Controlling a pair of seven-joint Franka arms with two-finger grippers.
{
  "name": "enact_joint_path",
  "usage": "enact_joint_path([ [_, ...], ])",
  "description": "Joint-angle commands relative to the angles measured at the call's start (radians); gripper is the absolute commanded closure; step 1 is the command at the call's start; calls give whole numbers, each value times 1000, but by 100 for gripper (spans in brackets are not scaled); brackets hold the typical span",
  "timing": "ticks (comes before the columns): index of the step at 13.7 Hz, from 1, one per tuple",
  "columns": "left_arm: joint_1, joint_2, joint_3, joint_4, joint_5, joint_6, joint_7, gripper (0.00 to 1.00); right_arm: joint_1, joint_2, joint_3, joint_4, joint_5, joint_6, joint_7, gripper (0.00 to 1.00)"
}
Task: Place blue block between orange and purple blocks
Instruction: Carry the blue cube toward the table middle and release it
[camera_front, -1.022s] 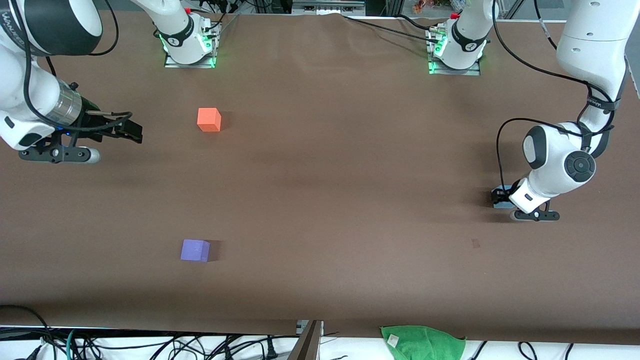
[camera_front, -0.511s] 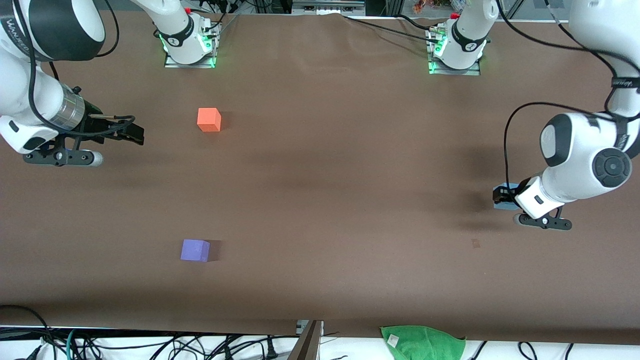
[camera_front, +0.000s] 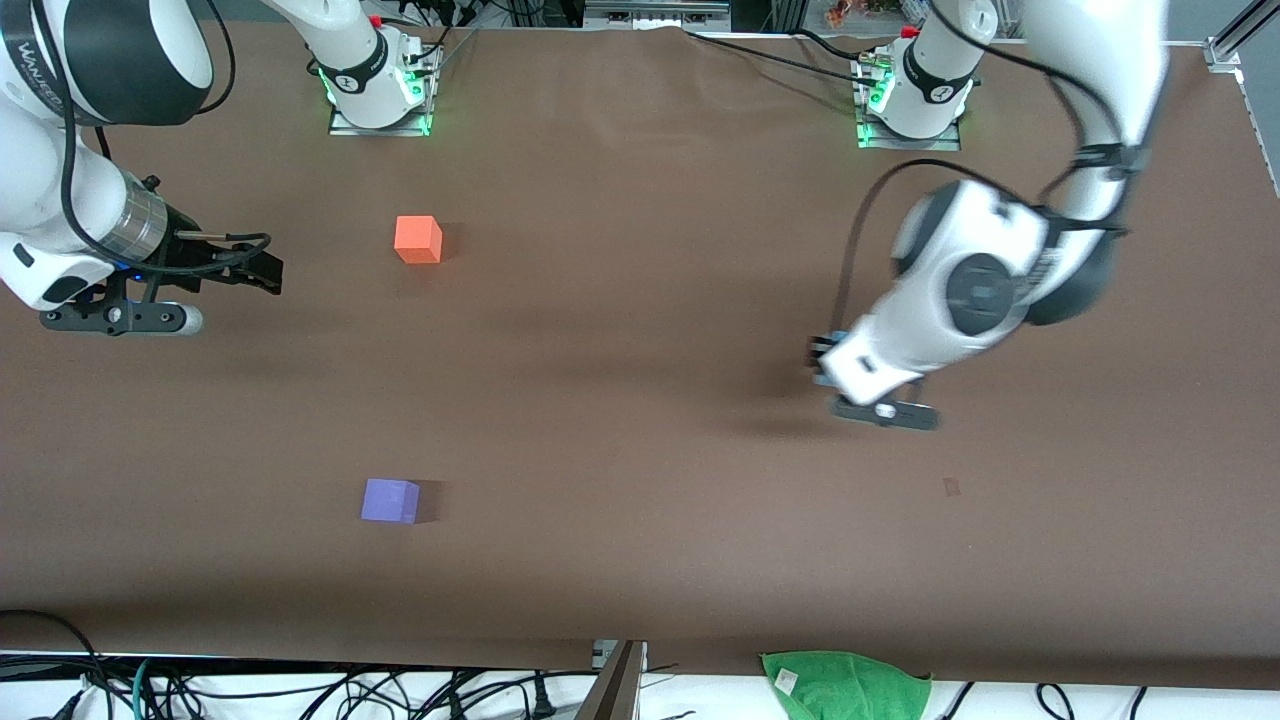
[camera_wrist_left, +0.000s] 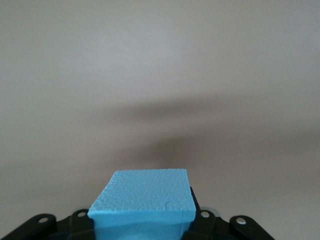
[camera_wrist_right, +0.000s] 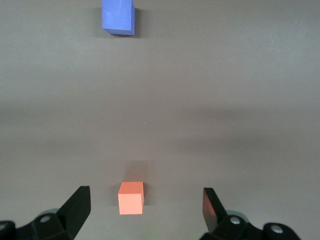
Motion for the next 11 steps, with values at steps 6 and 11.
enact_joint_path([
  [6, -320, 279, 34, 151, 66, 300, -369, 76, -9, 37, 6, 15, 2, 15, -23, 1],
  [11, -400, 363, 72, 155, 158, 417, -486, 53, 0, 39, 8, 12, 2, 21, -22, 1],
])
